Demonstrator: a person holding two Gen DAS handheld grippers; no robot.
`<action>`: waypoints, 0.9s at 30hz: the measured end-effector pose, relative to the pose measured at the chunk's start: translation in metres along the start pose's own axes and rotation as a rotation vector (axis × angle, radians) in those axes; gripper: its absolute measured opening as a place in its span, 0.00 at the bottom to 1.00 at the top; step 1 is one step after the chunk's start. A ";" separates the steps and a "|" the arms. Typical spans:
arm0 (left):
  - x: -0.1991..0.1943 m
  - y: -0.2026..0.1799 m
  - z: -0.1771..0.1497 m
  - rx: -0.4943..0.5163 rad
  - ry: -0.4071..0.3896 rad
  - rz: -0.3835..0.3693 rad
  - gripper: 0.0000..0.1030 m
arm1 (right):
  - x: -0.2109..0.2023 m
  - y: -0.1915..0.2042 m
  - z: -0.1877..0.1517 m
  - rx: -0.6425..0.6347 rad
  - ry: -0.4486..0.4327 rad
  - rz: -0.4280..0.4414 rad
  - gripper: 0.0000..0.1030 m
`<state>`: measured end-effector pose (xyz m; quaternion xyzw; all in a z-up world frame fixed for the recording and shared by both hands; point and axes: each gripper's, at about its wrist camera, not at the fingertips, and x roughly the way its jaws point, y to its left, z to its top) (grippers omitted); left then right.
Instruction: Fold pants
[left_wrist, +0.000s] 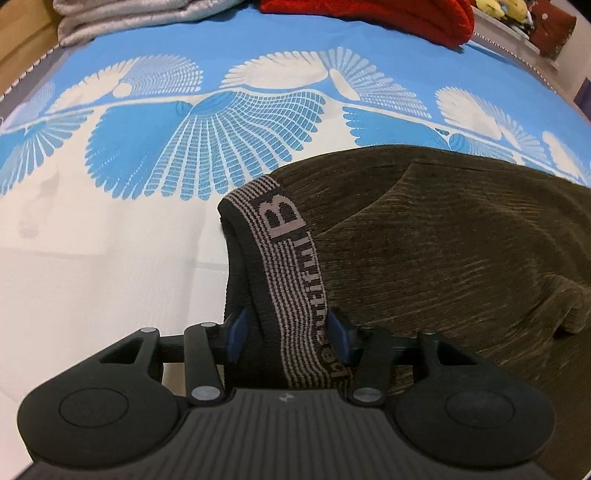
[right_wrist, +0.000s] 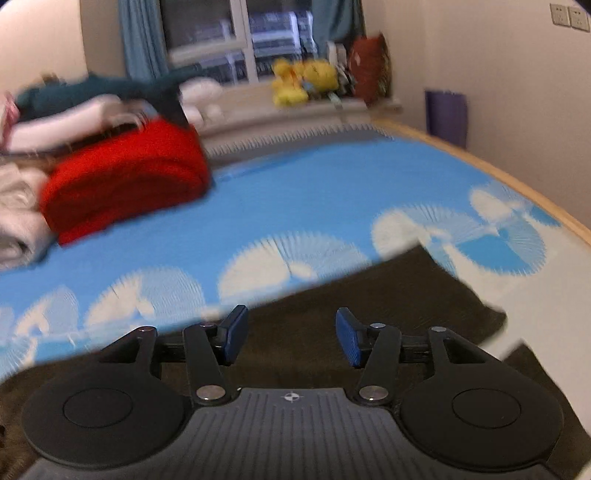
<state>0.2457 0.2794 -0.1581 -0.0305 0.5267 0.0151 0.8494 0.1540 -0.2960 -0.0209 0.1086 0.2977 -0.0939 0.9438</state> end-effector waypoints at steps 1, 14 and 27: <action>0.000 -0.001 0.000 0.000 -0.003 0.011 0.52 | 0.004 0.000 -0.001 0.028 0.016 0.005 0.53; -0.042 -0.017 0.016 -0.133 0.028 0.065 0.52 | -0.002 0.008 -0.009 -0.019 0.003 0.028 0.53; -0.119 -0.046 -0.034 -0.076 0.024 -0.006 0.57 | -0.053 -0.013 0.015 -0.125 -0.050 0.127 0.53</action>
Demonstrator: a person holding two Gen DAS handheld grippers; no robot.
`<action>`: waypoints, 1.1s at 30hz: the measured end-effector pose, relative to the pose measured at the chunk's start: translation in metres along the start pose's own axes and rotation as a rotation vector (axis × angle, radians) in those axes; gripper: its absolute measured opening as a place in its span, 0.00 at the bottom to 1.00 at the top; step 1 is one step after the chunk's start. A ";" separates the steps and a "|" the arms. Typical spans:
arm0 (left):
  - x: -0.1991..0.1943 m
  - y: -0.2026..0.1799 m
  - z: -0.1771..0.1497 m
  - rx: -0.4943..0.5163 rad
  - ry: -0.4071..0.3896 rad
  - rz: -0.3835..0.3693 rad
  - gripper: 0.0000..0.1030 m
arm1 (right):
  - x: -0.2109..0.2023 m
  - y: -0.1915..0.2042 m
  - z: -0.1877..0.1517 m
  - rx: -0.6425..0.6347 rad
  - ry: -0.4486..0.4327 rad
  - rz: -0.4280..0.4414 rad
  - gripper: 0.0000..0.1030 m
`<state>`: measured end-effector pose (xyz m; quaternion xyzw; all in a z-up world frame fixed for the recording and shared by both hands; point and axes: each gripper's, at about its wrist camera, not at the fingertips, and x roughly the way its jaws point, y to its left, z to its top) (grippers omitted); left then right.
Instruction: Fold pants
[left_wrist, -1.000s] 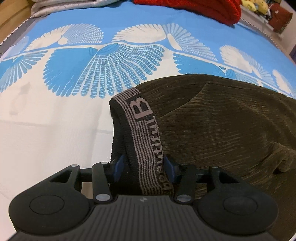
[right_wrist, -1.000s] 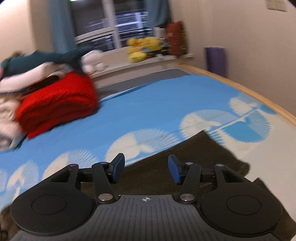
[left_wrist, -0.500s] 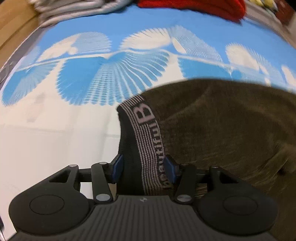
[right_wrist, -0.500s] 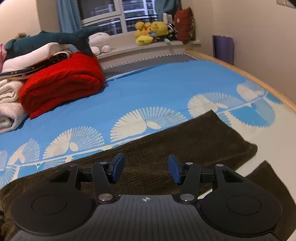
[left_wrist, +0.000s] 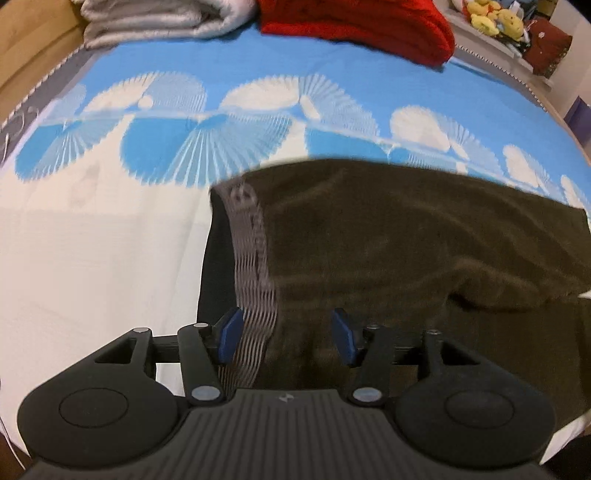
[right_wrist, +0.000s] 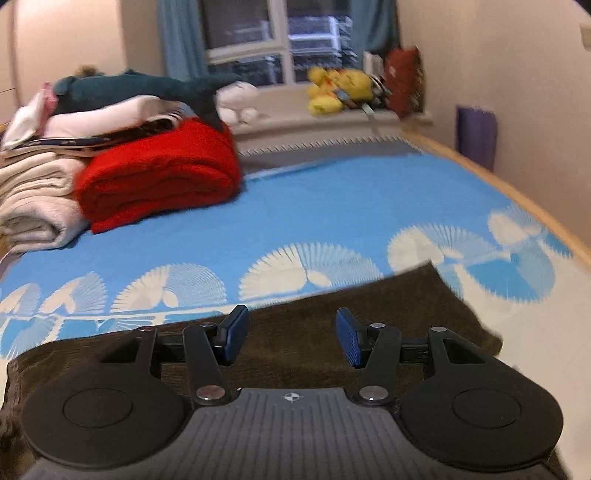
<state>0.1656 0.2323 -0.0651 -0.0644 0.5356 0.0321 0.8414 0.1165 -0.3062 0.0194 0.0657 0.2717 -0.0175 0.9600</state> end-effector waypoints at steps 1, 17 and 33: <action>0.006 0.003 -0.007 -0.013 0.021 0.006 0.57 | -0.007 -0.002 -0.002 -0.020 -0.012 -0.002 0.54; 0.047 0.003 -0.070 0.270 0.167 0.152 0.53 | -0.020 -0.048 -0.049 0.087 0.108 -0.083 0.53; 0.035 -0.012 -0.078 0.384 0.173 -0.014 0.54 | -0.018 -0.034 -0.045 0.016 0.083 -0.081 0.53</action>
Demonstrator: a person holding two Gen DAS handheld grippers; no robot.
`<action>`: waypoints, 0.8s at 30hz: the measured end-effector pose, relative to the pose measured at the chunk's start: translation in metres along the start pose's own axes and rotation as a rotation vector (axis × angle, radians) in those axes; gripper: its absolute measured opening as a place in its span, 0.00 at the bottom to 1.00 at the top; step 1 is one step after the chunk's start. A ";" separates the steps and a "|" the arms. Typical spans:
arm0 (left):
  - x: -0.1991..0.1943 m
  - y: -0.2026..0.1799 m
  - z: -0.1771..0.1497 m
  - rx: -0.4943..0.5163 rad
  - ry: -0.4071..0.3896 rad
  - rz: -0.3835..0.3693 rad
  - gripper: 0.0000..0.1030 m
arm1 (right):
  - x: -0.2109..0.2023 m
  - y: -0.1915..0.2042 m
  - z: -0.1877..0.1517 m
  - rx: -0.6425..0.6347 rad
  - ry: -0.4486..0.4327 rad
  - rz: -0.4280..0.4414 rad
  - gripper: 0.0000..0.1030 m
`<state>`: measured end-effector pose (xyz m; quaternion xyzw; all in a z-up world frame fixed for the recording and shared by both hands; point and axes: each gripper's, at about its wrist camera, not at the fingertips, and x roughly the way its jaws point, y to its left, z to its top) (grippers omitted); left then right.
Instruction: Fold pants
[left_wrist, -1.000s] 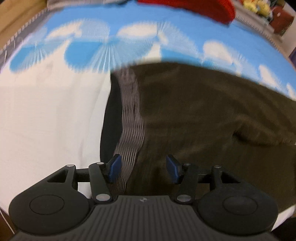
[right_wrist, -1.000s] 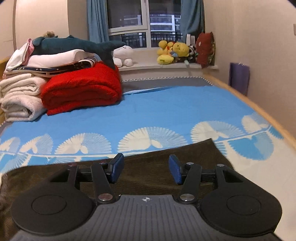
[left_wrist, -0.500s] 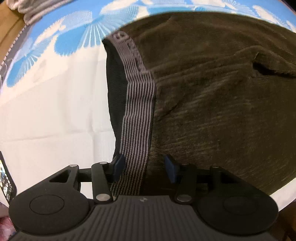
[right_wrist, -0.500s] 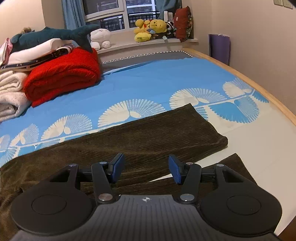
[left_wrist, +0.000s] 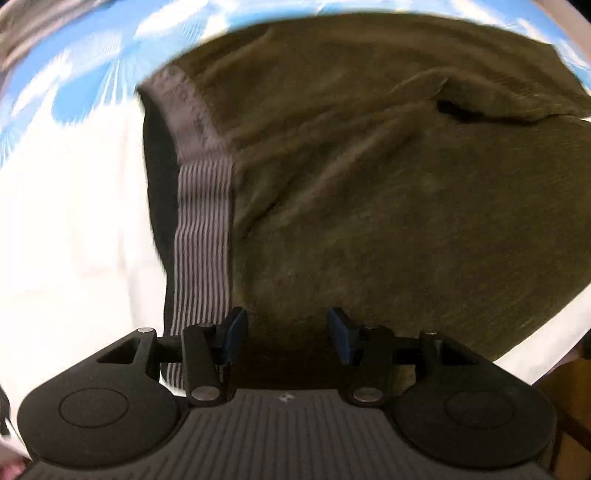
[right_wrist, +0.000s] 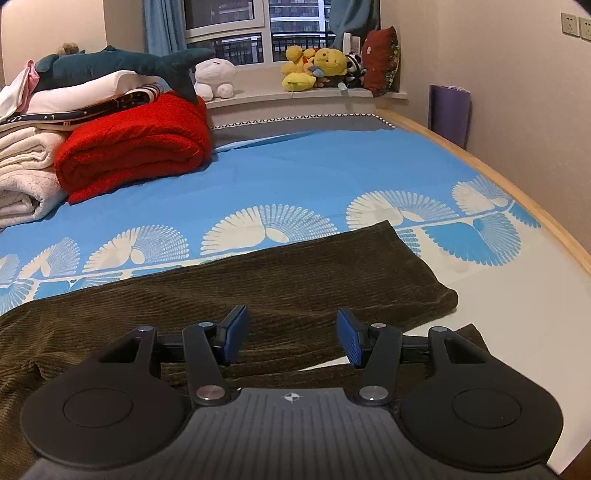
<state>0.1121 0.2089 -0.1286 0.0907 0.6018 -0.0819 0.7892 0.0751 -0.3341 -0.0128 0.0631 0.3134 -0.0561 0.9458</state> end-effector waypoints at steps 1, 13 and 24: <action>-0.004 -0.002 0.001 0.004 -0.028 -0.001 0.54 | 0.000 0.000 0.000 -0.003 0.000 0.000 0.53; -0.023 0.002 0.026 -0.104 -0.165 -0.010 0.54 | 0.002 0.004 0.001 -0.014 -0.002 0.021 0.53; -0.021 0.003 0.031 -0.106 -0.168 -0.002 0.54 | 0.004 0.007 0.003 -0.013 -0.002 0.026 0.53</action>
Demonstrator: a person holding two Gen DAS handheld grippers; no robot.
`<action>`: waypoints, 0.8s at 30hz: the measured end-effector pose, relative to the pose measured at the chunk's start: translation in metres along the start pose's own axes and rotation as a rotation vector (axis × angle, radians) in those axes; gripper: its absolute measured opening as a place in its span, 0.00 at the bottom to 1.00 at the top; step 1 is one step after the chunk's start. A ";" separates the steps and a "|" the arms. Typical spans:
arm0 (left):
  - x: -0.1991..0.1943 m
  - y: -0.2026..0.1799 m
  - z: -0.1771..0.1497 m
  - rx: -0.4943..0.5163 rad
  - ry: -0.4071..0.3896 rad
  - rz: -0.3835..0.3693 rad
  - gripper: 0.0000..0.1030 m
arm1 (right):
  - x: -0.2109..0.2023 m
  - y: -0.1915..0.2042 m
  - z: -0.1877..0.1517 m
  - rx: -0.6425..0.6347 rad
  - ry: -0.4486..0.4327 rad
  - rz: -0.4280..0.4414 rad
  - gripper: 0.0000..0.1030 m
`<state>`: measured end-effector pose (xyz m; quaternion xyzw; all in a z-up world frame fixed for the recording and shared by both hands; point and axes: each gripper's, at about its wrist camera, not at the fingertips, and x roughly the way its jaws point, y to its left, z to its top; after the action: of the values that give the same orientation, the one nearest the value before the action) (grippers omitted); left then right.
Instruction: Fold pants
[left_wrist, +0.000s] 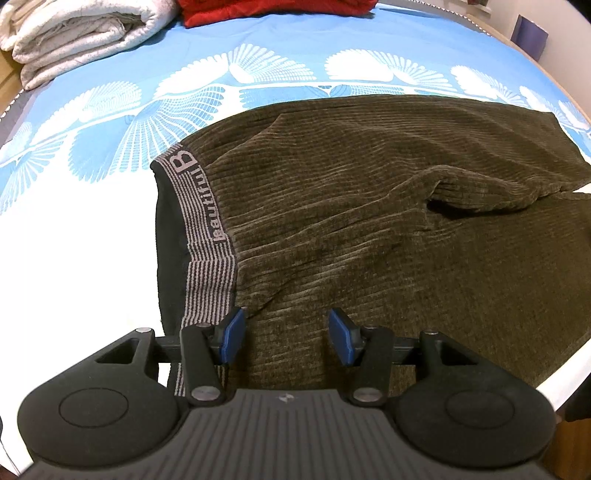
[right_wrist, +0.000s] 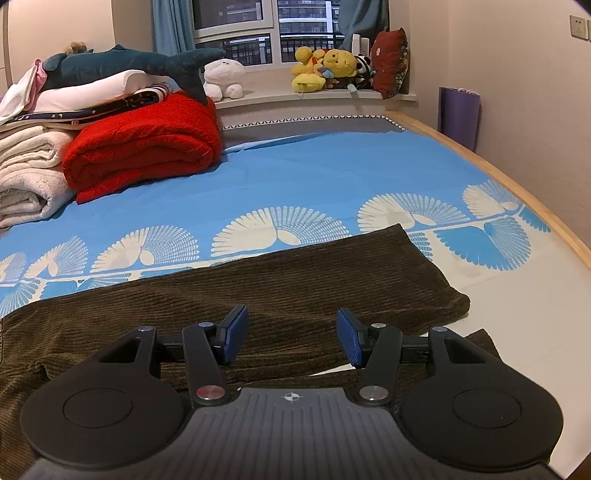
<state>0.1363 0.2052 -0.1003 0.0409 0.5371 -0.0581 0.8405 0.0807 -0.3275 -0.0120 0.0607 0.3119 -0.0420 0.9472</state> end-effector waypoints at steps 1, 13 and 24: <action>0.000 0.000 0.000 0.001 0.000 0.000 0.54 | 0.000 0.000 0.000 -0.001 -0.001 0.001 0.53; -0.004 -0.003 0.010 -0.024 -0.039 -0.001 0.39 | -0.002 0.005 0.002 -0.009 -0.029 0.004 0.49; -0.016 0.011 0.058 -0.215 -0.118 -0.009 0.13 | 0.000 0.015 0.014 0.042 -0.069 0.071 0.10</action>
<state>0.1828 0.2091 -0.0614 -0.0555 0.4900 -0.0061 0.8699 0.0906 -0.3144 0.0002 0.0900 0.2758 -0.0168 0.9568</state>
